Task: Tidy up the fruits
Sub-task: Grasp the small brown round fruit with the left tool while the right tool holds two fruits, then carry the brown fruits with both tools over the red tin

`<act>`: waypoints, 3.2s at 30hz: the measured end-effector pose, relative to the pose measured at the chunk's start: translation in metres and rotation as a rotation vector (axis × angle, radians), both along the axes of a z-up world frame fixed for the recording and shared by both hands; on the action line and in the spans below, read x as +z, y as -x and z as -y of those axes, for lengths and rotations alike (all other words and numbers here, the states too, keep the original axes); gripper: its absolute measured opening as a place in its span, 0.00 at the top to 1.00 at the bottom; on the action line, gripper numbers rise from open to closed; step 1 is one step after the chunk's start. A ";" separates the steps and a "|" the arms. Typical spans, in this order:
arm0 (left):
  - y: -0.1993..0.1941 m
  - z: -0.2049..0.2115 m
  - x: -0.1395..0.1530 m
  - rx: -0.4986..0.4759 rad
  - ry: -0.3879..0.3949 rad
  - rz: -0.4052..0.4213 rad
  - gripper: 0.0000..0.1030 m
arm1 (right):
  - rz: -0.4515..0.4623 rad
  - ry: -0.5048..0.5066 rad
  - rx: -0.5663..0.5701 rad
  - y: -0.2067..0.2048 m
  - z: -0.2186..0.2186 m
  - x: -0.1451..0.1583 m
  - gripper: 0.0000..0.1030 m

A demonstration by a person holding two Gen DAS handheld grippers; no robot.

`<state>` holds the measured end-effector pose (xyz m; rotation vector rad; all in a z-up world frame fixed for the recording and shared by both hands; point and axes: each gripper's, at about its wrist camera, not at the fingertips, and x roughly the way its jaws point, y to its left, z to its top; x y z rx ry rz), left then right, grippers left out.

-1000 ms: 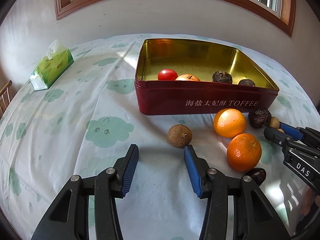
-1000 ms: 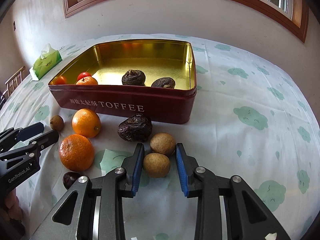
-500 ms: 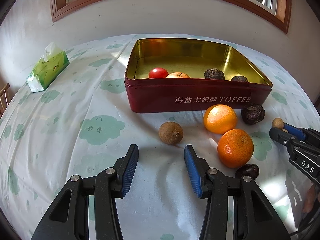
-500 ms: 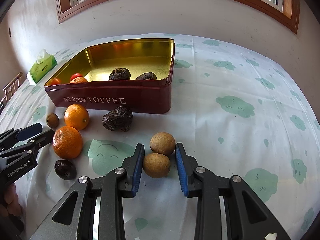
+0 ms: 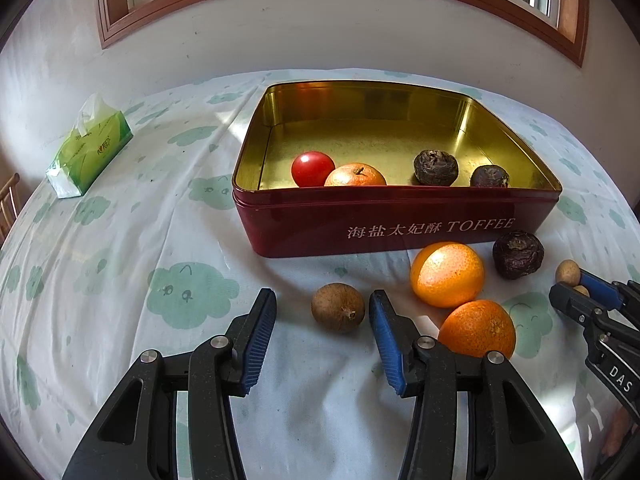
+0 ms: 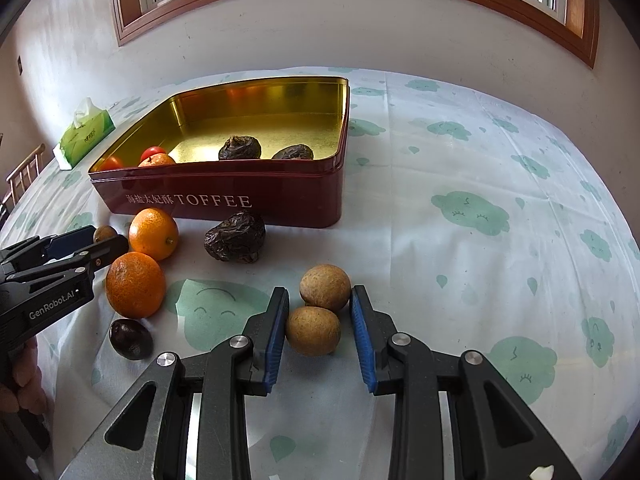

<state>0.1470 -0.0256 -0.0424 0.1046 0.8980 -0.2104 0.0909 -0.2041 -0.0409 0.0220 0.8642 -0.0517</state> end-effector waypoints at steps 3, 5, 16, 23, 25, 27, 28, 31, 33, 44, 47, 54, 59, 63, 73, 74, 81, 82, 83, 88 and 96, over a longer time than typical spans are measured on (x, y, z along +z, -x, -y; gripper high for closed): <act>-0.003 -0.001 -0.001 -0.001 0.007 -0.001 0.52 | 0.000 0.000 0.000 0.000 0.001 0.000 0.71; -0.003 -0.003 -0.001 0.001 0.013 -0.002 0.52 | 0.000 0.000 0.000 0.000 0.001 0.000 0.71; 0.009 -0.004 0.000 -0.016 0.013 0.011 0.69 | 0.000 0.000 0.000 0.000 0.000 0.000 0.71; 0.015 -0.004 0.001 -0.019 0.026 0.008 0.75 | 0.000 0.002 0.000 0.000 0.000 0.000 0.71; 0.017 -0.005 0.000 -0.017 0.032 0.007 0.75 | 0.000 0.002 0.000 0.000 -0.001 0.000 0.71; 0.020 -0.005 0.000 -0.015 0.032 0.007 0.75 | 0.000 0.003 0.000 0.000 0.000 0.000 0.71; 0.021 -0.006 0.000 -0.014 0.032 0.007 0.75 | -0.001 0.004 0.000 0.000 -0.001 0.000 0.71; 0.025 -0.006 0.000 -0.012 0.032 0.007 0.75 | -0.001 0.005 0.000 0.000 -0.001 -0.001 0.71; 0.027 -0.007 0.000 -0.010 0.034 0.006 0.75 | -0.001 0.004 0.000 0.000 -0.001 -0.001 0.71; 0.031 -0.009 0.000 -0.006 0.031 0.007 0.75 | -0.002 0.019 0.000 -0.001 -0.002 -0.001 0.71; 0.031 -0.009 0.000 -0.006 0.029 0.008 0.75 | -0.005 0.018 -0.004 -0.001 -0.002 -0.001 0.71; 0.032 -0.008 0.000 0.000 0.023 0.009 0.75 | -0.031 0.017 -0.004 -0.004 -0.003 0.001 0.72; 0.032 -0.007 0.001 0.001 0.026 0.002 0.75 | -0.040 0.000 -0.004 -0.001 -0.002 0.002 0.72; 0.035 -0.007 0.002 -0.018 0.021 0.001 0.75 | -0.046 -0.022 -0.016 0.002 0.000 0.003 0.72; 0.035 -0.008 0.008 -0.003 0.027 0.007 0.75 | -0.047 -0.011 -0.016 0.009 -0.002 0.010 0.72; 0.036 -0.009 0.009 -0.001 0.025 0.012 0.75 | -0.043 -0.011 -0.016 0.010 -0.003 0.012 0.72; 0.035 -0.007 0.017 -0.002 0.020 0.026 0.75 | -0.024 -0.005 -0.004 0.010 -0.006 0.023 0.72; 0.034 -0.007 0.019 -0.003 0.021 0.030 0.75 | -0.020 -0.004 -0.001 0.010 -0.006 0.025 0.72; 0.034 -0.006 0.021 -0.006 0.021 0.033 0.75 | -0.017 -0.003 0.002 0.010 -0.007 0.027 0.72; 0.030 -0.002 0.034 -0.015 0.023 0.061 0.75 | 0.013 0.001 0.015 0.007 -0.010 0.039 0.72; 0.017 0.002 0.044 -0.021 0.031 0.076 0.75 | 0.040 0.015 0.024 -0.001 -0.013 0.050 0.72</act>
